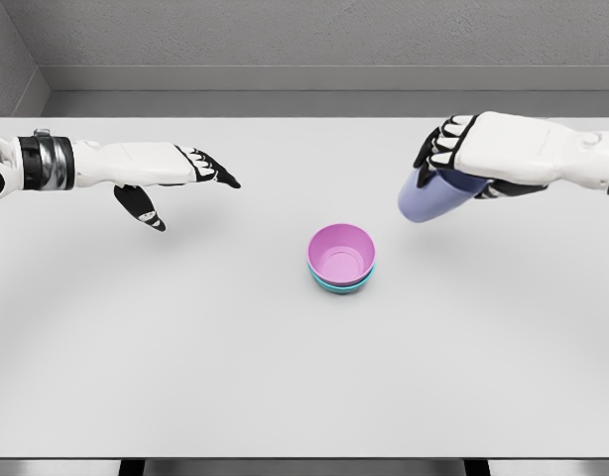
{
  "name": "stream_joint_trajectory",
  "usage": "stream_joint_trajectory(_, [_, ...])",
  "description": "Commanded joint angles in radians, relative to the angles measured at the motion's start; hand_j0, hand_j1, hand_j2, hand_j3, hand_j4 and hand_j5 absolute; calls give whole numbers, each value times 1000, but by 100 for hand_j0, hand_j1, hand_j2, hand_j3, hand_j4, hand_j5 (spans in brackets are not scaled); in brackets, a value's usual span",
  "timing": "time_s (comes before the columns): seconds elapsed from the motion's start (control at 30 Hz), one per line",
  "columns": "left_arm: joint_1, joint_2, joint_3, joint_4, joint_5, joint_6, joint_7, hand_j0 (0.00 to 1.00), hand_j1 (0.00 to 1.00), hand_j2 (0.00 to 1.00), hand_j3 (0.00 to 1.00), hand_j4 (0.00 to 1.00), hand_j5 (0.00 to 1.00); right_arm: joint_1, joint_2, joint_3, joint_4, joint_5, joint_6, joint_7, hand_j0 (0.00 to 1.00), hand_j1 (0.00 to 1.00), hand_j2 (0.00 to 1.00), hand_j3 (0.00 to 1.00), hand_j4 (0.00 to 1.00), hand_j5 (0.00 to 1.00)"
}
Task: Stacking bowl and cup with both arms
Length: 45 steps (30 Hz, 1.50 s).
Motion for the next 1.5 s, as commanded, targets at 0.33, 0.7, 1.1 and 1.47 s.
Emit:
stream_joint_trajectory(0.33, [0, 1, 1, 2, 6, 3, 0, 100, 100, 100, 100, 100, 100, -63, 61, 105, -58, -4, 3, 0, 53, 53, 53, 53, 53, 53])
stream_joint_trajectory(0.7, [-2, 1, 1, 2, 6, 3, 0, 100, 100, 100, 100, 100, 100, -86, 104, 172, -78, -2, 3, 0, 53, 53, 53, 53, 53, 53])
stream_joint_trajectory(1.1, [0, 2, 4, 2, 6, 3, 0, 100, 100, 100, 100, 100, 100, -74, 125, 211, -63, 35, 3, 0, 53, 53, 53, 53, 53, 53])
stream_joint_trajectory(1.47, [0, 2, 4, 2, 6, 3, 0, 100, 100, 100, 100, 100, 100, -72, 153, 223, -51, 55, 3, 0, 53, 53, 53, 53, 53, 53])
